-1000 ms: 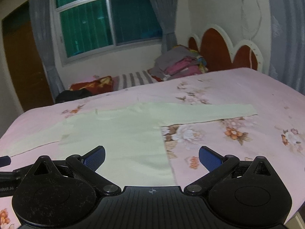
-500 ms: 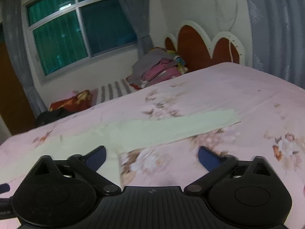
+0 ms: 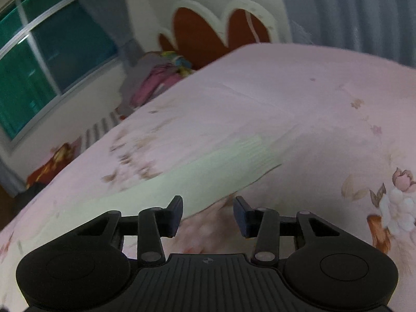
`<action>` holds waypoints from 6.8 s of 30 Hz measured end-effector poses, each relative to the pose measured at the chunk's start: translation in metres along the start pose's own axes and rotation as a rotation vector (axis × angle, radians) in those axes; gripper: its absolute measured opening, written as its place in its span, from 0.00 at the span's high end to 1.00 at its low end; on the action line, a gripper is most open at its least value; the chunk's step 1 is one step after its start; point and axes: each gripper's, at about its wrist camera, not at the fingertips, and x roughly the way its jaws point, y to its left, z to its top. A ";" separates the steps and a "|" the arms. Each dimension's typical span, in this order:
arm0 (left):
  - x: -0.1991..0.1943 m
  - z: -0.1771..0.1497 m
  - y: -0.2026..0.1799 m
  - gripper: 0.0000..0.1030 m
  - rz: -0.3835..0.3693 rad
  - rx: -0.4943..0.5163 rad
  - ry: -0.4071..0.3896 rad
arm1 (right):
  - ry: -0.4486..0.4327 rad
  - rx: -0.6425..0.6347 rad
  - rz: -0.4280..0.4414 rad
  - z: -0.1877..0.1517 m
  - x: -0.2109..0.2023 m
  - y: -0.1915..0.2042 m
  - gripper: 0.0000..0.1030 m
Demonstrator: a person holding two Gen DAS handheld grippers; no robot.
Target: Fold small clothes
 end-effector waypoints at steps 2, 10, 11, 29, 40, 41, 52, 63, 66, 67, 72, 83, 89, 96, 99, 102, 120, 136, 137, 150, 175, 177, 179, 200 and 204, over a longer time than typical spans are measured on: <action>0.008 0.001 -0.002 0.00 0.019 -0.003 0.021 | 0.007 0.037 -0.019 0.009 0.016 -0.017 0.57; 0.023 0.010 -0.011 0.00 0.071 0.040 0.033 | 0.042 0.212 -0.011 0.019 0.055 -0.074 0.68; 0.025 0.012 -0.010 0.00 0.071 0.028 0.034 | 0.037 0.228 -0.001 0.018 0.055 -0.077 0.69; 0.034 -0.009 0.092 0.00 0.061 -0.146 0.088 | -0.037 -0.022 0.033 0.024 0.023 -0.002 0.98; 0.016 -0.025 0.188 0.15 0.049 -0.207 0.032 | 0.059 -0.447 0.296 -0.078 -0.005 0.201 0.98; 0.013 -0.024 0.199 0.16 0.049 -0.218 0.022 | 0.071 -0.474 0.313 -0.091 -0.005 0.216 0.98; 0.020 -0.016 0.249 0.14 -0.017 -0.315 0.015 | 0.190 -0.652 0.414 -0.208 0.040 0.339 0.97; 0.095 0.020 0.192 0.47 -0.334 -0.317 0.054 | 0.149 -0.568 0.264 -0.196 0.018 0.277 0.78; 0.131 0.034 0.174 0.54 -0.411 -0.371 0.119 | 0.171 -0.466 0.214 -0.181 0.023 0.238 0.82; 0.141 0.036 0.170 0.54 -0.417 -0.379 0.141 | 0.174 -0.442 0.210 -0.176 0.023 0.229 0.82; 0.175 0.046 0.149 0.72 -0.465 -0.400 0.159 | 0.175 -0.338 0.196 -0.156 0.018 0.189 0.82; 0.132 0.048 0.209 0.97 -0.331 -0.419 -0.017 | 0.185 -0.286 0.213 -0.148 0.013 0.172 0.82; 0.123 0.035 0.253 0.97 -0.273 -0.455 -0.012 | 0.175 -0.325 0.206 -0.153 0.013 0.175 0.82; 0.115 0.021 0.272 0.97 -0.243 -0.465 -0.016 | 0.171 -0.356 0.193 -0.155 0.013 0.179 0.82; 0.116 0.020 0.272 0.97 -0.237 -0.457 -0.021 | 0.168 -0.362 0.185 -0.156 0.012 0.180 0.82; 0.116 0.018 0.274 0.97 -0.226 -0.461 -0.030 | 0.167 -0.375 0.178 -0.156 0.012 0.182 0.82; 0.106 0.029 0.186 0.33 -0.148 -0.125 -0.088 | 0.143 -0.441 0.317 -0.158 0.006 0.228 0.82; 0.127 0.035 0.169 0.27 -0.129 -0.068 -0.069 | 0.196 -0.570 0.399 -0.165 0.031 0.270 0.82; 0.128 0.033 0.176 0.27 -0.117 -0.058 -0.067 | 0.198 -0.594 0.392 -0.166 0.036 0.272 0.82; 0.144 0.038 0.180 0.26 -0.078 -0.054 -0.033 | 0.211 -0.591 0.344 -0.123 0.085 0.287 1.00; 0.122 0.005 0.180 0.14 -0.078 -0.025 0.006 | 0.171 -0.618 0.181 -0.149 0.034 0.232 1.00; 0.110 0.007 0.178 0.15 -0.062 -0.026 -0.037 | 0.176 -0.627 0.162 -0.156 0.040 0.229 1.00; 0.106 0.005 0.179 0.08 -0.065 -0.043 -0.051 | 0.164 -0.617 0.161 -0.151 0.031 0.232 1.00; -0.027 -0.133 0.435 0.42 0.169 -0.836 -0.149 | 0.136 -0.521 0.184 -0.166 -0.017 0.231 0.51; -0.035 -0.146 0.481 0.47 0.171 -1.025 -0.211 | 0.154 -0.510 0.185 -0.171 -0.015 0.241 0.51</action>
